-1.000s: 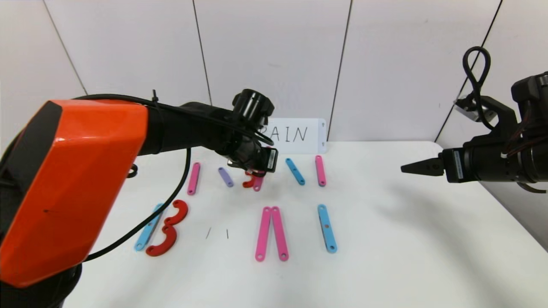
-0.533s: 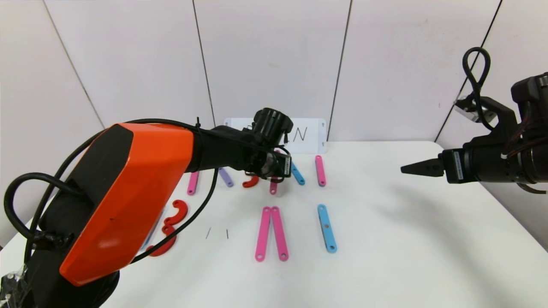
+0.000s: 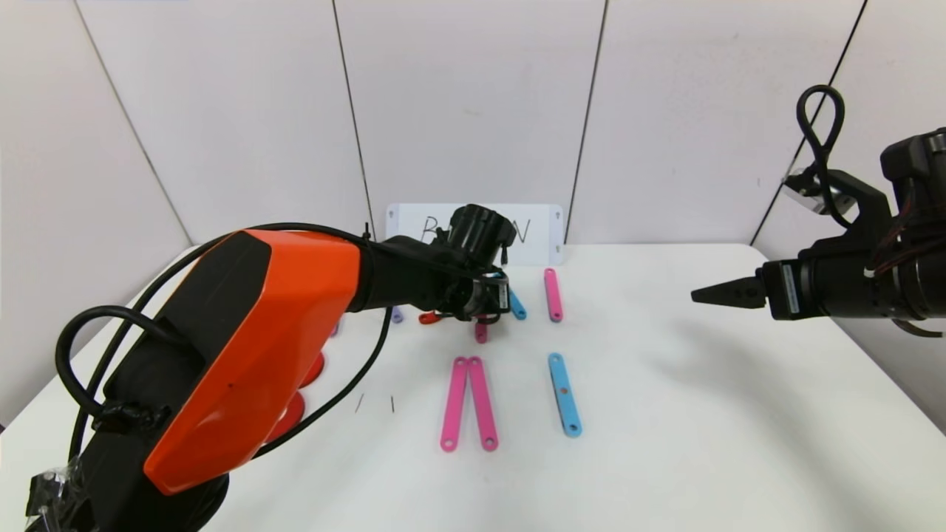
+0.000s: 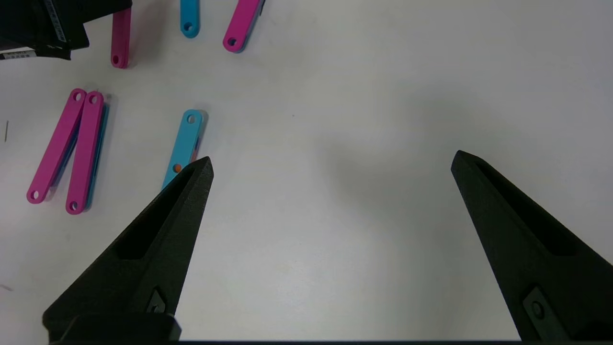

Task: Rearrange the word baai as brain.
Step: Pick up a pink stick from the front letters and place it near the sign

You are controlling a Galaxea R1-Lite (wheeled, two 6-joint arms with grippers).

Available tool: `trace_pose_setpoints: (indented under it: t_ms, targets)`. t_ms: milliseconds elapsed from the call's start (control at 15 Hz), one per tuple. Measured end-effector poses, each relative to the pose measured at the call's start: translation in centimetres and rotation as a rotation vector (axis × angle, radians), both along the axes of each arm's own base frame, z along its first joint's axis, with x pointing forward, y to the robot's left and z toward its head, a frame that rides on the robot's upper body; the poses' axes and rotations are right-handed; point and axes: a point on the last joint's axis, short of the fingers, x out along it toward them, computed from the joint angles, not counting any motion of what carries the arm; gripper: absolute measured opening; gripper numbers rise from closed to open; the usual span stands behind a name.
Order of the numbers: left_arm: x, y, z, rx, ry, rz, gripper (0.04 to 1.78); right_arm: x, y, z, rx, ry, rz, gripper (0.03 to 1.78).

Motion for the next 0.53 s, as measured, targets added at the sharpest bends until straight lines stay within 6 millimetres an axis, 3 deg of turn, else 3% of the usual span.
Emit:
trace_pose_setpoints:
  t_ms: [533]
  targets:
    - [0.24, -0.19, -0.6, -0.044, 0.009, 0.041, 0.32, -0.04, -0.01, -0.12, -0.001, 0.003, -0.001, 1.74]
